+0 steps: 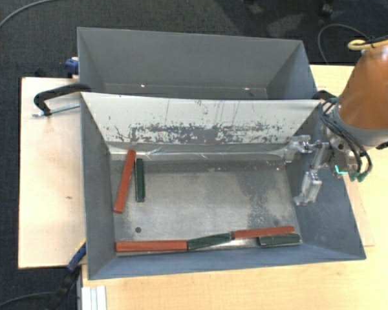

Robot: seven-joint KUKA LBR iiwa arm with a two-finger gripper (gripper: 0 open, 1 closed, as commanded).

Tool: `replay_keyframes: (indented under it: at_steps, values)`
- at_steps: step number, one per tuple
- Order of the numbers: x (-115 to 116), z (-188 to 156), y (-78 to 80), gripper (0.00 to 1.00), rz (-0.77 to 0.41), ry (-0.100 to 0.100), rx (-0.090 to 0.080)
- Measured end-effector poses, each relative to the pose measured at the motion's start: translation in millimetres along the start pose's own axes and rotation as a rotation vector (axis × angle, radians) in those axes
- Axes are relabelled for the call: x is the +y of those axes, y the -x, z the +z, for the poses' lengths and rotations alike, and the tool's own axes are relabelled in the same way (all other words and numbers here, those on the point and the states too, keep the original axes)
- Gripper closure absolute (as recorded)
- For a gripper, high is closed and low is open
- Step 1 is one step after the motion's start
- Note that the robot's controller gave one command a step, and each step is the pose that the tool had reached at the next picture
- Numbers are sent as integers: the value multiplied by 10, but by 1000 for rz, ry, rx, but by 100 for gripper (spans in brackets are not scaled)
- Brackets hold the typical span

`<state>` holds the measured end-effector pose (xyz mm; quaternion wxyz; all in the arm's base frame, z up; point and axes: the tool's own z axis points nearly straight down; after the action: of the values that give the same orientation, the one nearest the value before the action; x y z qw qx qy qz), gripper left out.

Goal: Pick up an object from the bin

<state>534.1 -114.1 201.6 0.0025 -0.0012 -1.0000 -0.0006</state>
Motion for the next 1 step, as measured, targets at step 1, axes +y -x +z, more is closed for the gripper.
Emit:
replay_keyframes:
  at_steps: [1]
  values:
    - [558, 1348, -421, 0, -203, 2, 1]
